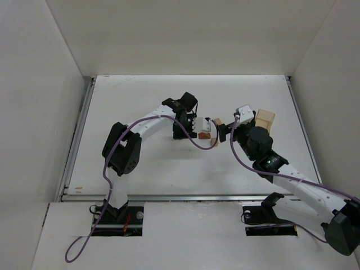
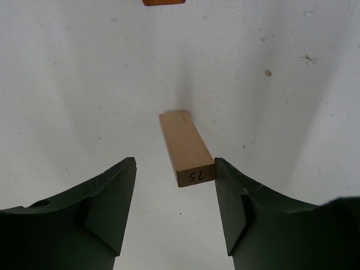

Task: Build the wood block tower

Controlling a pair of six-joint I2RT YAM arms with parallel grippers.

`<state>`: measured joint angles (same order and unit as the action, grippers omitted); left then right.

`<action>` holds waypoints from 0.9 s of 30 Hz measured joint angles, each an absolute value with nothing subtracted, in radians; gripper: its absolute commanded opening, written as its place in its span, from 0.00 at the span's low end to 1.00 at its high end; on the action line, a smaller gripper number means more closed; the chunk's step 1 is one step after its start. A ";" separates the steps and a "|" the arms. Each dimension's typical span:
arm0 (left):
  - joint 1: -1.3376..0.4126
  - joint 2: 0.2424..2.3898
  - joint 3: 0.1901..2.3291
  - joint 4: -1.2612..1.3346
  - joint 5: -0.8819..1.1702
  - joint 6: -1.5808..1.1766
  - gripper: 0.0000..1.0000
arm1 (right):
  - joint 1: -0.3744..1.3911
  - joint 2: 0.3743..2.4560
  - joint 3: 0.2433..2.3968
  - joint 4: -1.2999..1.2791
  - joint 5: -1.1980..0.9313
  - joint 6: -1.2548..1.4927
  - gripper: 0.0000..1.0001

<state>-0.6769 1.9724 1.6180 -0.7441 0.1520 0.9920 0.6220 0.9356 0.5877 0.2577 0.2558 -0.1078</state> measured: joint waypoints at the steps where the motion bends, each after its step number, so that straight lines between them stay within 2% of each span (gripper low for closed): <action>1: -0.673 1.972 1.618 -0.744 0.152 0.992 0.55 | 0.622 0.936 0.588 0.258 0.256 -0.108 1.00; 27: -0.645 1.988 1.662 -0.723 0.162 0.985 0.57 | 0.622 0.964 0.588 0.253 0.253 -0.107 1.00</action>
<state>-0.6449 1.9884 1.6623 -0.7235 0.1619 0.9852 0.6220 0.9642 0.5877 0.2531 0.2535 -0.1074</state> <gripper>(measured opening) 0.568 0.998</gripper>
